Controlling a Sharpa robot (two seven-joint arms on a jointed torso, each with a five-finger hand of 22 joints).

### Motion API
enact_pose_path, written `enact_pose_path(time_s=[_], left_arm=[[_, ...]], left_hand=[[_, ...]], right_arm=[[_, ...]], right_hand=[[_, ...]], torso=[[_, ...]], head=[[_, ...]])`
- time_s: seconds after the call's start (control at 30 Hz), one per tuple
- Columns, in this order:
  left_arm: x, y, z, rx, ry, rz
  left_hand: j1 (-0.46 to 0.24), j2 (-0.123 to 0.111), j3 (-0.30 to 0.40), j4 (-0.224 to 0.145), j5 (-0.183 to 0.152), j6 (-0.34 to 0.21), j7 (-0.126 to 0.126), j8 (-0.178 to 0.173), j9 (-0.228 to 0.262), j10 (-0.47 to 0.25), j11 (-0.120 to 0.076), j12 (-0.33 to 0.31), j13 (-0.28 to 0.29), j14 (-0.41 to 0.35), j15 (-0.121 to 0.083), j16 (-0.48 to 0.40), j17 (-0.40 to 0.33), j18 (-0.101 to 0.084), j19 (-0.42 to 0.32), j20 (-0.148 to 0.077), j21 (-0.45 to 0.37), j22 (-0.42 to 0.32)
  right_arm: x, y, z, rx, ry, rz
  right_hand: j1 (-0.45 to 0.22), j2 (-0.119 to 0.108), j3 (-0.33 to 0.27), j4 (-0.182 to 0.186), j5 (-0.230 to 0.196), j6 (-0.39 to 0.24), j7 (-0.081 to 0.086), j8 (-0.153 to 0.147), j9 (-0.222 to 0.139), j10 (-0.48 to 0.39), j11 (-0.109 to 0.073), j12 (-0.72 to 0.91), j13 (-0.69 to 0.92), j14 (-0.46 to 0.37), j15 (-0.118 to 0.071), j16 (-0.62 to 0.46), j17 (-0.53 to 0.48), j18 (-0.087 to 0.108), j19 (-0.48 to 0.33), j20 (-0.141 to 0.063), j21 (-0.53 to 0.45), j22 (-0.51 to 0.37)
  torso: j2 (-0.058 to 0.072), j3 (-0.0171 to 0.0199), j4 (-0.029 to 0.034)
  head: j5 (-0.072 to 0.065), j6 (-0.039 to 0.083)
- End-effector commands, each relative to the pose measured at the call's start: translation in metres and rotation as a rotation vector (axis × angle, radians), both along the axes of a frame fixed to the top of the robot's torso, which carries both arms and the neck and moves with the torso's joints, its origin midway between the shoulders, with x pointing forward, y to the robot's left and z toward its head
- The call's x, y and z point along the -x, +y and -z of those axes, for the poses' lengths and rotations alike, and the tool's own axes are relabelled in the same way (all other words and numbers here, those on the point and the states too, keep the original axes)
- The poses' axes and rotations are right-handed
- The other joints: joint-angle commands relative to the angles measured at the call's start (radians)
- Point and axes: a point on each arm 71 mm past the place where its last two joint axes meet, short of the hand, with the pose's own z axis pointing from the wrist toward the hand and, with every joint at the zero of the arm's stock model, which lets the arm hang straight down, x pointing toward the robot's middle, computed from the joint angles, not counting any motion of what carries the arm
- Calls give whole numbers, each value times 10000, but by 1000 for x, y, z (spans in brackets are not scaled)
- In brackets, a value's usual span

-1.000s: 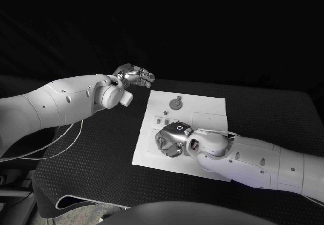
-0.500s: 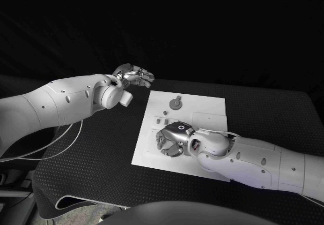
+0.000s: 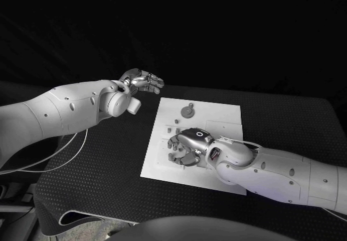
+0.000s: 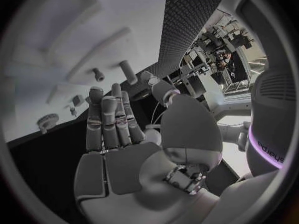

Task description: Assemble the parts on the task board

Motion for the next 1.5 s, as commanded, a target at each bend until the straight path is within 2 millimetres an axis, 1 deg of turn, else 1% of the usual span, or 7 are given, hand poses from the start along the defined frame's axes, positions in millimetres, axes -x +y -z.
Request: enact_pose_path(time_s=[0.03,0.33,0.67,1.0,1.13,1.33,1.5], left_arm=[[-1,-1,-1,83,-53,42],[-3,0,0,82,-84,-122],[-1,-1,14,172,187,-177],[5,-6,34,216,643,-37],[8,-5,41,241,783,-60],[9,-4,45,263,875,-50],[11,-7,50,280,984,35]], left_hand=[[-99,-38,-37,46,28,-37,36,41,-16,23,21,13,-14,89,-2,-39,13,-75,36,36,-54,-5],[-101,-36,-37,48,28,-32,40,54,-25,205,-59,95,19,106,-5,-75,59,-75,41,32,-52,-5],[-107,-30,-37,53,28,-35,34,55,-28,189,-51,80,11,107,-4,-87,71,-75,42,34,-53,-6],[-131,-21,-45,67,26,-42,32,54,-33,184,-45,71,6,102,0,-104,82,-75,37,39,-56,-7],[-150,-14,-52,76,24,-50,31,52,-37,176,-41,62,1,97,4,-117,90,-75,30,43,-59,-9],[-168,-9,-61,84,23,-57,32,51,-41,168,-36,53,-4,93,7,-131,98,-75,24,46,-61,-10],[-195,4,-70,101,23,-58,34,54,-44,166,-34,48,-8,90,11,-145,109,-75,17,50,-62,-12]], right_arm=[[-4,-6,-17,-1426,394,97],[-36,-51,-41,-1783,2145,1569],[-47,-106,-35,-13,3544,2947],[-39,-132,-23,370,5956,4615],[-36,-143,-17,578,6903,5382],[-31,-147,-10,929,7072,5770],[-24,-146,-1,1326,6766,5852]], right_hand=[[-100,42,-87,17,-23,-74,6,-57,-15,40,-72,70,36,-64,-33,54,4,208,-66,-5,44,191],[-62,670,-455,-360,-4,646,-254,505,448,1089,-640,1076,1135,199,-572,-9,-88,208,84,-91,83,143],[-520,999,-457,-104,0,781,-510,693,1580,792,-1016,3197,4886,225,-925,-29,-29,208,146,-135,-3,177],[-1376,1057,-486,819,1,691,-591,316,1900,590,-1157,5254,6952,426,-1060,1307,728,208,536,-474,709,234],[-1224,1005,-495,557,-5,670,-573,262,1987,354,-1115,5492,7176,351,-1036,1379,763,208,448,-481,798,223],[-1511,803,-439,869,-1,814,-585,241,2243,-204,-1117,6557,7880,159,-1018,1924,1010,208,281,-444,991,214],[-1655,947,-438,1074,-3,1313,-781,400,2523,-123,-1319,7740,8355,282,-1172,2558,1313,208,455,-559,1240,205]], torso=[[1,15,-16],[-30,12,-29],[-314,122,-381],[-607,231,-640],[-706,262,-728],[-830,284,-838],[-915,275,-896]], head=[[-69,152],[-346,442],[-418,525],[-392,383],[-394,314],[-447,243],[-460,193]])
